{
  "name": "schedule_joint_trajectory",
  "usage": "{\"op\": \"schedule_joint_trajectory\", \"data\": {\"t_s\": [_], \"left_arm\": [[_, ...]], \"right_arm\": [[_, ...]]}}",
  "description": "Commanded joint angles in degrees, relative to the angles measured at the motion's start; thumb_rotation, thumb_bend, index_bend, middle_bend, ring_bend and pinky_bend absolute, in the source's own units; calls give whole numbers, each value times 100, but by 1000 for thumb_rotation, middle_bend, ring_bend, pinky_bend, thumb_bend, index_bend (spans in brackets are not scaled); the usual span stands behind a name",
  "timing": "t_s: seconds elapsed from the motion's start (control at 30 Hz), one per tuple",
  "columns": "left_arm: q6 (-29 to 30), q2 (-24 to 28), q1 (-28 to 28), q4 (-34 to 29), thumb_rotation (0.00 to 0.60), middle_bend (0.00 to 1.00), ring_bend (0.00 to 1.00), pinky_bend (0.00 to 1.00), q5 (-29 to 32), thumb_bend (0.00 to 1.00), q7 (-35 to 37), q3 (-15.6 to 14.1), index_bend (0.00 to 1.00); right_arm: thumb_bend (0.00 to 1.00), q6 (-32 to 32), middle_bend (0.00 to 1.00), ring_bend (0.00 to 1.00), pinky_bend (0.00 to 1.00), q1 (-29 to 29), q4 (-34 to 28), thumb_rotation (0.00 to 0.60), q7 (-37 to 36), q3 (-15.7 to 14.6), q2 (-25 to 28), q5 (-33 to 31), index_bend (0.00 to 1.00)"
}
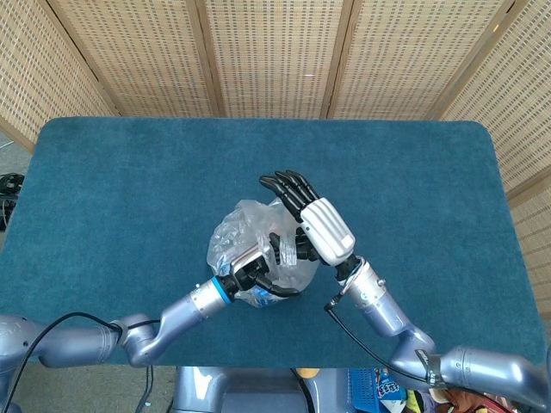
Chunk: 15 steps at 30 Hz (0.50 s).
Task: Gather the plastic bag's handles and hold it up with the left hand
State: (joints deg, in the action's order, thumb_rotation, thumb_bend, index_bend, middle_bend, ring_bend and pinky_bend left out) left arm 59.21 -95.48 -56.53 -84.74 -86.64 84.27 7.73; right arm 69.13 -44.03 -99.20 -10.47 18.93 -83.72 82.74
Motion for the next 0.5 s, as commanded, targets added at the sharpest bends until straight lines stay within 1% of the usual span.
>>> {"op": "schedule_joint_trajectory", "data": {"t_s": [0.03,0.2,0.33,0.5], "left_arm": [[-75,-90,-13,64,600,200,166,70,81,0,-66,89,112],[-287,-209,-68,137,600,199,164,70,268,0,-240,259,113],[-388,-286,-77,96,599,198,164,72,430,0,-177,445,116],[-382,-301,-41,69,600,197,163,73,422,0,-229,512,119]], "right_arm": [[507,-2,125,0,0,-6,9,600,-7,-24,-10,30,9],[508,5,125,0,0,-23,35,600,-50,-57,-30,104,9],[509,16,125,0,0,-18,46,600,-66,-83,-44,120,8],[508,39,125,0,0,3,92,600,-109,-101,-38,124,8]]}}
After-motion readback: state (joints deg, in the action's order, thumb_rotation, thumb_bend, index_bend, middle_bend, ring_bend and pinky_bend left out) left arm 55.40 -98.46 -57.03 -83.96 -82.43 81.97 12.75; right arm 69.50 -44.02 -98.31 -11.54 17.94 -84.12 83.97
